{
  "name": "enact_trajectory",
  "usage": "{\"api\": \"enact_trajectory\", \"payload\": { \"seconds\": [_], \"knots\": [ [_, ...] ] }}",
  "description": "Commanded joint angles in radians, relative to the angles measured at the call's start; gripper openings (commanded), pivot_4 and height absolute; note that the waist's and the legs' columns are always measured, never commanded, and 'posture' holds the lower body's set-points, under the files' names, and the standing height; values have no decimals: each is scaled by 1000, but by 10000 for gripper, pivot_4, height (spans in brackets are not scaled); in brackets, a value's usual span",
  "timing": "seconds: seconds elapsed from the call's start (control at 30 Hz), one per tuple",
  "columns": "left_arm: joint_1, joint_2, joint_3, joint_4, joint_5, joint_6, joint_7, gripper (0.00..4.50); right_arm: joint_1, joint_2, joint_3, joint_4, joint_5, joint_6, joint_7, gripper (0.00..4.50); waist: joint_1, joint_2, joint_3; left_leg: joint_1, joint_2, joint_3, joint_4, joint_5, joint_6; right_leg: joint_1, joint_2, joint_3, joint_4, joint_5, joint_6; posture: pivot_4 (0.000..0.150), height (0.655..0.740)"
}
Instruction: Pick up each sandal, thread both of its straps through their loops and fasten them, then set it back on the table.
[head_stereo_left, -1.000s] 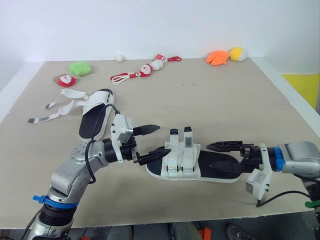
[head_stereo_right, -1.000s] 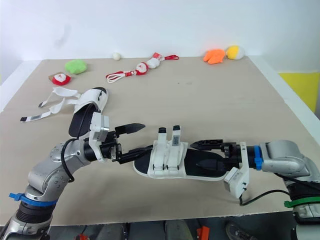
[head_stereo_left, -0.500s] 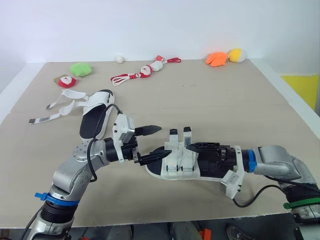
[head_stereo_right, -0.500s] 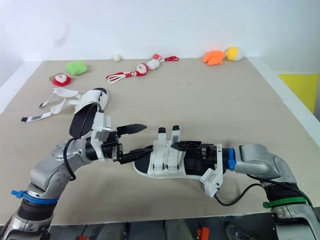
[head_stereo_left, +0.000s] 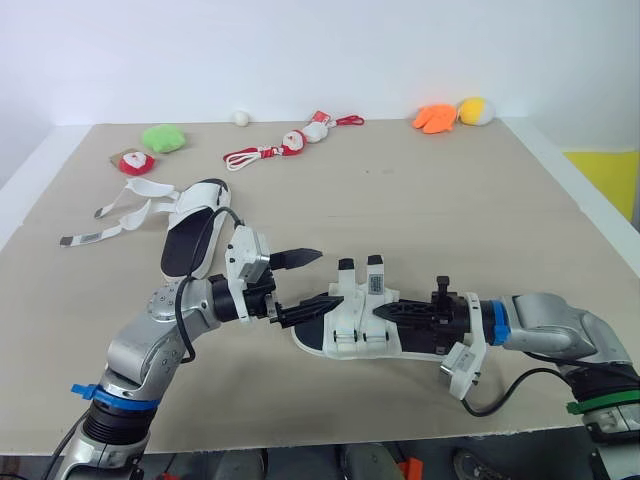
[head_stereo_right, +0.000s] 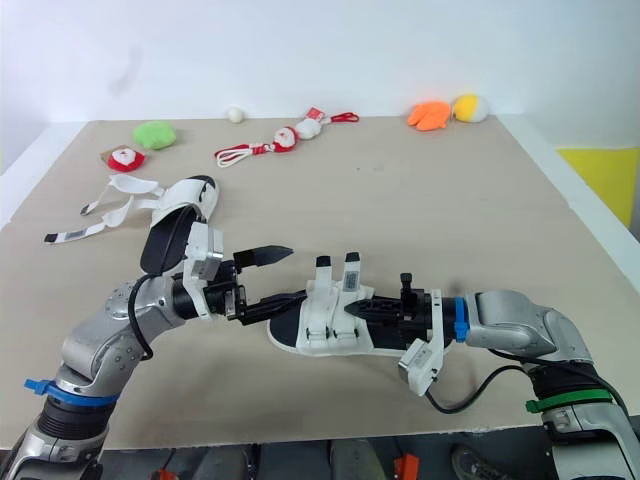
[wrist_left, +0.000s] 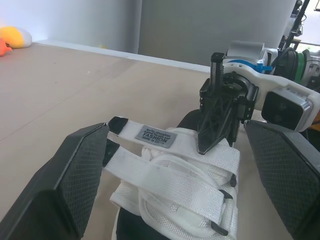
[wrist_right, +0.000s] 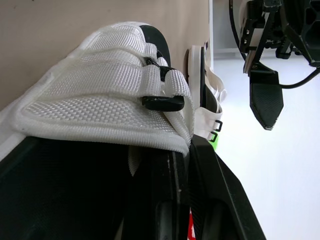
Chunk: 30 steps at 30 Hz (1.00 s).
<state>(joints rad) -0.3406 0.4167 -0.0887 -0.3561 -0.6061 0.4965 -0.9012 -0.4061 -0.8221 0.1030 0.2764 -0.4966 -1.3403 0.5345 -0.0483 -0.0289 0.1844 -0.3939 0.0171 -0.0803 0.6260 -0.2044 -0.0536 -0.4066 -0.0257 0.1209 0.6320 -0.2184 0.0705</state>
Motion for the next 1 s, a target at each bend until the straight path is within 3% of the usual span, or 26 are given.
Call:
{"api": "enact_trajectory", "payload": {
  "seconds": [0.03,0.23,0.33,0.53,0.73,1.0],
  "knots": [
    [-37,-11,17,3,-2,-30,7,45000,-31,-2,-71,-29,128,133,-70,737,0,0,0,0,0,0,0,0,0,0,0,0,0,0,0,1500,7400],
    [-71,-25,24,28,0,-46,23,45000,-160,27,-182,60,68,485,-155,737,-5,-1,14,-1,0,1,8,4,3,0,0,1,1,8,-1,1500,7400],
    [-84,-37,28,38,5,-51,34,45000,-229,20,-204,112,-6,691,-240,737,-6,1,19,-5,-5,6,10,19,11,-1,-1,9,1,14,-6,1500,7400],
    [-91,-50,28,49,8,-55,42,45000,-290,-6,-205,186,-58,968,-329,737,-14,-5,19,-10,-5,7,11,23,10,-1,-1,10,-1,13,-6,1500,7400],
    [-93,-54,31,51,11,-60,52,45000,-307,-18,-182,260,-58,1140,-343,737,-16,-4,19,-13,-6,7,-3,22,9,-8,-1,12,-1,16,3,1500,7400],
    [-87,-52,36,57,23,-77,72,45000,-336,-40,-132,431,-56,1296,-331,737,-22,-3,19,-15,-6,7,-10,21,10,-12,0,12,0,15,-1,1500,7400]
  ]
}}
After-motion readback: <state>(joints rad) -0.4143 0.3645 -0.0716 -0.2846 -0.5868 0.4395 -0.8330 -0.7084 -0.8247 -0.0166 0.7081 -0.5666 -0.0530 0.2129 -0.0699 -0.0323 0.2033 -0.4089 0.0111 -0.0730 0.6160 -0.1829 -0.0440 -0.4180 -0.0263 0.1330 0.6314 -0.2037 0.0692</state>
